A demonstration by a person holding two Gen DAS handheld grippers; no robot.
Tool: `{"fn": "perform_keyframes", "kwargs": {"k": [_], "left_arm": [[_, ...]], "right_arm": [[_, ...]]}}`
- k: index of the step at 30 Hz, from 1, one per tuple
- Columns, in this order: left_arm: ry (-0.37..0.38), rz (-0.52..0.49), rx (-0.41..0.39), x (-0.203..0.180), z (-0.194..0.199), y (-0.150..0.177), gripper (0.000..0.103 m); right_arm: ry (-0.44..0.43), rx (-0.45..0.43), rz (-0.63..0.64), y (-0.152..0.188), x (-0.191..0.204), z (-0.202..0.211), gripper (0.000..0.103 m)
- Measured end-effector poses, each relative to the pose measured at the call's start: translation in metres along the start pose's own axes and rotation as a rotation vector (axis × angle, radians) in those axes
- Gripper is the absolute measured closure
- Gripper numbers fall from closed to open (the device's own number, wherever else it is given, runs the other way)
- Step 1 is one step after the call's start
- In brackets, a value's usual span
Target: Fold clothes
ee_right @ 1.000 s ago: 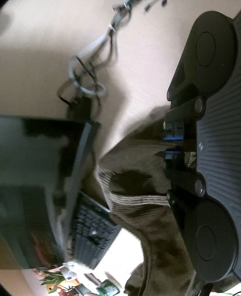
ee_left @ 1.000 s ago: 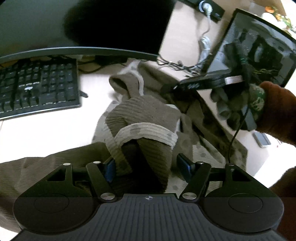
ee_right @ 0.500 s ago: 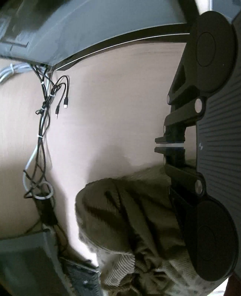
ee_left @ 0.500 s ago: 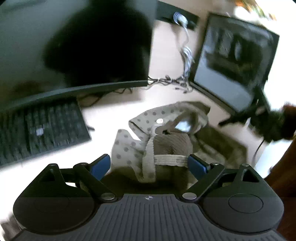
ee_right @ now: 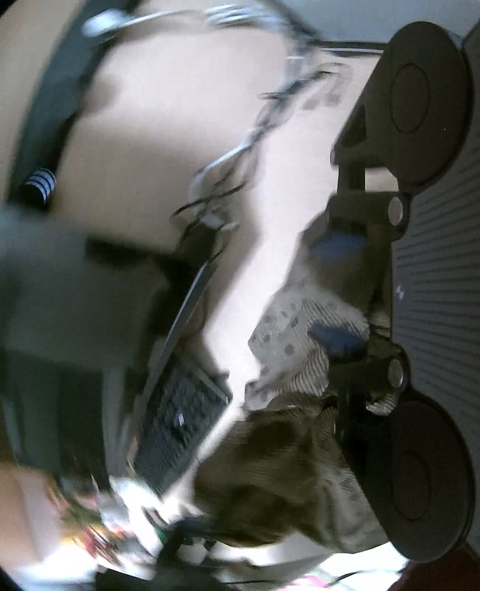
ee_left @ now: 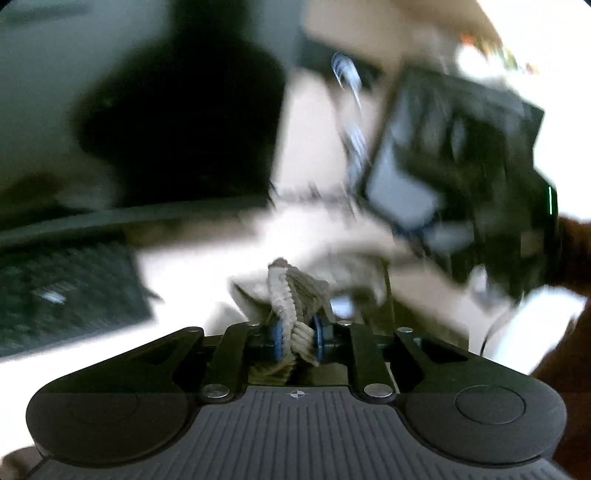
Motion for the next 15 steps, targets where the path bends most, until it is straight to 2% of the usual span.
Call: {"fn": "perform_keyframes", "kwargs": {"k": [3, 5, 6, 8, 10, 13, 15], "left_arm": [[-0.036, -0.023, -0.067, 0.002, 0.029, -0.005, 0.085], [-0.059, -0.031, -0.066, 0.003, 0.041, -0.001, 0.083], [-0.072, -0.027, -0.053, 0.004, 0.044, 0.004, 0.078], [-0.086, -0.006, -0.024, 0.009, 0.049, 0.013, 0.067], [-0.124, -0.004, 0.01, 0.01, 0.048, 0.022, 0.042], [-0.165, -0.053, 0.062, 0.007, 0.036, 0.027, 0.02], [-0.157, -0.094, 0.099, 0.003, 0.02, 0.027, 0.007]], "right_arm": [[-0.022, -0.035, 0.161, -0.013, 0.02, 0.0, 0.044], [-0.055, -0.032, 0.221, -0.016, 0.03, -0.01, 0.044], [-0.061, -0.028, 0.243, -0.016, 0.034, -0.015, 0.043], [-0.063, -0.014, 0.284, -0.016, 0.038, -0.027, 0.042], [-0.054, 0.007, 0.322, -0.017, 0.038, -0.039, 0.041], [-0.067, 0.049, 0.42, -0.012, 0.044, -0.052, 0.04], [-0.09, 0.051, 0.499, -0.01, 0.049, -0.056, 0.039]]}}
Point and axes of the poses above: each gripper's, at about its wrist camera, not at the fingertips, and z roughly against the way its jaws point, x to its left, y to its underside, the point moved 1 cm from there along -z, roughly the way its jaws point, and after that the axes turned 13 degrees about z, right-handed, at the moved point
